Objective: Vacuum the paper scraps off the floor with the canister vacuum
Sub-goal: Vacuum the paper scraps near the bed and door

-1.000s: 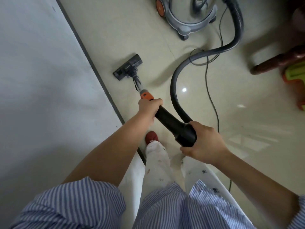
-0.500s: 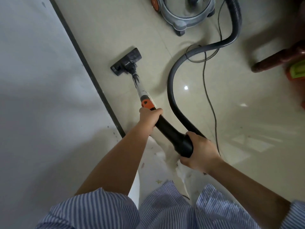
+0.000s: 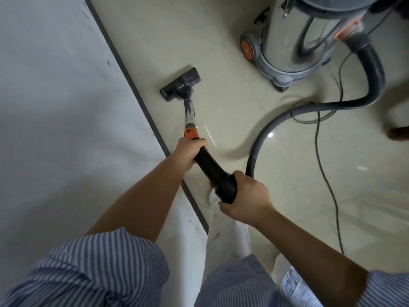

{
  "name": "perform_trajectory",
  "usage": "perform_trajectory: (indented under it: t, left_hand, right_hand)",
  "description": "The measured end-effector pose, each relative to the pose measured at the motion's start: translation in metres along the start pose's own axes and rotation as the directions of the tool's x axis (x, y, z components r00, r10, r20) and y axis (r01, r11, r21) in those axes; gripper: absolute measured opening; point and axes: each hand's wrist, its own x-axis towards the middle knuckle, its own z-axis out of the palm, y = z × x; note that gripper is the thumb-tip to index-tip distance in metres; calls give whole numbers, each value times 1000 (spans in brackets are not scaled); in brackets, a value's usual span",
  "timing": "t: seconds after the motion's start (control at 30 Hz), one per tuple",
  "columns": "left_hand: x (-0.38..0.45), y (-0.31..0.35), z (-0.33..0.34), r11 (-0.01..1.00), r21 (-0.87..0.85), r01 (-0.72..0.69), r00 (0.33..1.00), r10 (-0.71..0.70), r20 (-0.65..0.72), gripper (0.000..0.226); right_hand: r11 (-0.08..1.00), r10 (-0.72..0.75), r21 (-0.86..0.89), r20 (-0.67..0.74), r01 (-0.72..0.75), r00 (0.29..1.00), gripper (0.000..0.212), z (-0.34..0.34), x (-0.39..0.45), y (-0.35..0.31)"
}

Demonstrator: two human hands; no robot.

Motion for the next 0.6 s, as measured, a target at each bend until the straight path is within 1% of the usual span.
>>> perform_trajectory:
  t: [0.07, 0.17, 0.2, 0.23, 0.3, 0.37, 0.4, 0.5, 0.53, 0.6]
  left_hand:
    - [11, 35, -24, 999, -55, 1, 999, 1, 37, 29]
    - [34, 82, -46, 991, -135, -25, 999, 31, 44, 42]
    - [42, 97, -49, 986, -163, -43, 998, 50, 43, 43]
    - [48, 111, -52, 983, -176, -61, 997, 70, 44, 39]
    - [51, 130, -50, 977, -196, -84, 993, 97, 59, 21]
    - [49, 140, -41, 976, -210, -65, 994, 81, 70, 17]
    - [45, 141, -33, 978, -201, -58, 995, 73, 70, 21]
    - [32, 133, -9, 988, -147, -54, 997, 62, 49, 48]
    - [24, 127, 2, 988, -141, -56, 996, 65, 53, 52]
    - [6, 113, 20, 989, -138, -61, 995, 71, 70, 50]
  right_hand:
    - [1000, 15, -3, -4, -15, 1000, 49, -13, 32, -29]
    - [999, 28, 22, -34, -28, 999, 49, -39, 78, -60]
    - [1000, 16, 25, -43, -15, 999, 47, -49, 92, -67]
    - [1000, 3, 30, -55, -1, 999, 45, -61, 103, -73]
    - [999, -20, 48, -76, 24, 997, 39, -80, 113, -80]
    - [996, -11, 87, -80, 18, 997, 38, -93, 114, -75]
    - [994, -1, 105, -75, 9, 997, 37, -97, 111, -70]
    - [991, 27, 132, -59, -19, 998, 38, -102, 90, -51]
    - [991, 36, 134, -64, -27, 997, 38, -105, 77, -41]
    - [990, 47, 134, -75, -37, 996, 37, -111, 52, -26]
